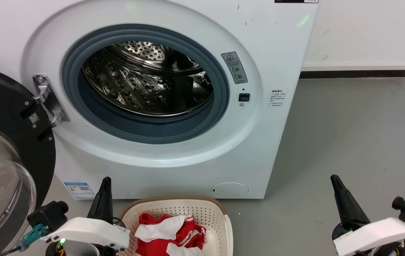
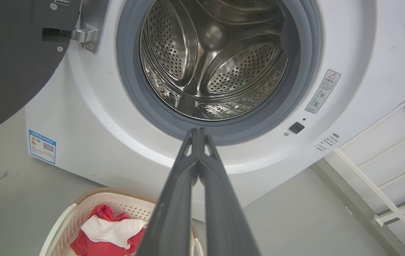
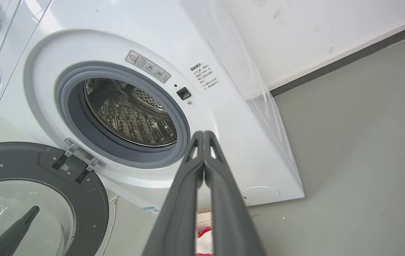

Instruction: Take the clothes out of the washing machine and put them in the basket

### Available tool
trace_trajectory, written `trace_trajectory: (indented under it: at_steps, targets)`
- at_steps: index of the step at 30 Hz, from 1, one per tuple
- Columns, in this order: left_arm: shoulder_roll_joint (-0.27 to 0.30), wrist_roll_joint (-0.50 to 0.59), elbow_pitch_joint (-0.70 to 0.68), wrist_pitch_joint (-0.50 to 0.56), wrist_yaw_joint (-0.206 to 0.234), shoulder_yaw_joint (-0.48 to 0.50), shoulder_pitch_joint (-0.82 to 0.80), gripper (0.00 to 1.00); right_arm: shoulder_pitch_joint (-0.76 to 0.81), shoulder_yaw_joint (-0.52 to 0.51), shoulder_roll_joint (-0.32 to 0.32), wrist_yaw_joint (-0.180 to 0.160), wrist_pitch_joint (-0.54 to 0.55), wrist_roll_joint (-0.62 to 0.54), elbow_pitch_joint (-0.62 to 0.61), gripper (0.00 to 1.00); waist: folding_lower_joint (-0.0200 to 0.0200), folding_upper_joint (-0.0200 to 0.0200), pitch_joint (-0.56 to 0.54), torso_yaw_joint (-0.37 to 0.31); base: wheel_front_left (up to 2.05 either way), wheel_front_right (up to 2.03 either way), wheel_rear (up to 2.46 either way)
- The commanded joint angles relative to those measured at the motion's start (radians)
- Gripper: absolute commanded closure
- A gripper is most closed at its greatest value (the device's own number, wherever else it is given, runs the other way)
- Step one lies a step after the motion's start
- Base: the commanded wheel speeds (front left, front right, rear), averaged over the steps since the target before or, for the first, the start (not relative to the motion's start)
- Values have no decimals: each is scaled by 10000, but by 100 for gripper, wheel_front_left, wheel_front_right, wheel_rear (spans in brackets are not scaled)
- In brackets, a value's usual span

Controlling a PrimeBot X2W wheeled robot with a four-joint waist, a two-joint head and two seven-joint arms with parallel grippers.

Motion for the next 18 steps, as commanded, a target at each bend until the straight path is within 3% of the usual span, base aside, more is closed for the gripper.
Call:
trace_trajectory:
  at_steps: [1,18]
  targets:
    - [27,-337,-56,49,-78,95,-272,100,-277,-39,-72,-2,10,360,-16,100,0,0,2,-1,0,0,0]
    - [-85,-2907,345,479,-521,453,-500,100,-693,-233,-127,-2,116,3029,636,100,0,0,33,-23,0,0,0]
